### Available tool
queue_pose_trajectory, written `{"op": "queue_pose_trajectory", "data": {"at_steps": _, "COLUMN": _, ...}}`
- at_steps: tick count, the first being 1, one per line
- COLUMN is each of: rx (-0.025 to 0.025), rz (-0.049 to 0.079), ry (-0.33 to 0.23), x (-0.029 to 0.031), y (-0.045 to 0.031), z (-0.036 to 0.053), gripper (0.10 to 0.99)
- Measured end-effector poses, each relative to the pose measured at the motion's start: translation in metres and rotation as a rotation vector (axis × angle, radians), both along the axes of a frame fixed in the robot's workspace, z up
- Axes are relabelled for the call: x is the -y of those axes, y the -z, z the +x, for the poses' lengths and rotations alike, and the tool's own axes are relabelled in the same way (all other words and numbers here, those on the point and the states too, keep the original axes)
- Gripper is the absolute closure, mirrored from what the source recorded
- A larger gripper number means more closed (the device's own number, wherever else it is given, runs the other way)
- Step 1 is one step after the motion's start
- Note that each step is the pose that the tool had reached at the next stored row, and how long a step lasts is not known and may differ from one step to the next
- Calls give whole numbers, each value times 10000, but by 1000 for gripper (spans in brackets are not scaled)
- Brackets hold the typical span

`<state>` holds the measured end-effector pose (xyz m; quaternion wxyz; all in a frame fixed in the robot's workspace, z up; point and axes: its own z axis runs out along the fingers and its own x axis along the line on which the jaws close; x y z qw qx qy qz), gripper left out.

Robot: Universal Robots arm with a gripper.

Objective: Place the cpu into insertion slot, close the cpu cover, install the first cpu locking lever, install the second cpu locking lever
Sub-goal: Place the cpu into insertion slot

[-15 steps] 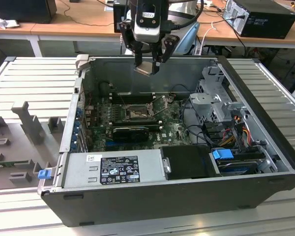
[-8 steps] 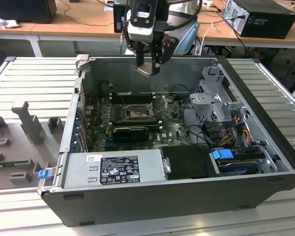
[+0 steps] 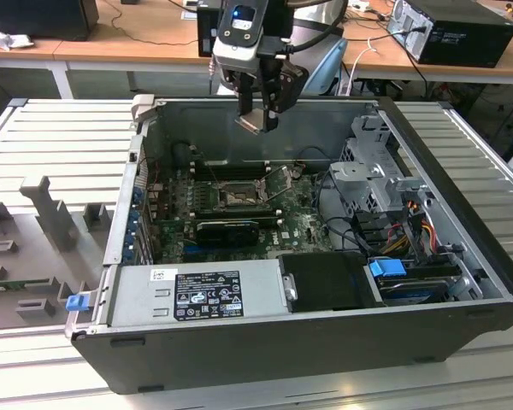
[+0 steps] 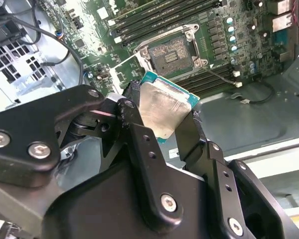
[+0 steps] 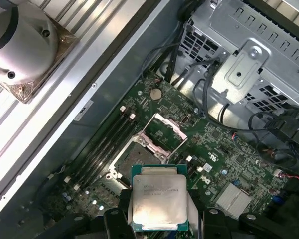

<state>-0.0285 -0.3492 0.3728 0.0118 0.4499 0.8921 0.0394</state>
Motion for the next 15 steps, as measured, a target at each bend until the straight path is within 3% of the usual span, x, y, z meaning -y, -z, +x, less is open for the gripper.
{"op": "queue_pose_trajectory", "data": {"at_steps": 10, "rx": 1, "rz": -6, "ry": 944, "x": 0, "y": 1, "z": 0, "gripper": 561}}
{"op": "queue_pose_trajectory", "data": {"at_steps": 15, "rx": 1, "rz": -20, "ry": 1918, "x": 0, "y": 16, "z": 0, "gripper": 561}}
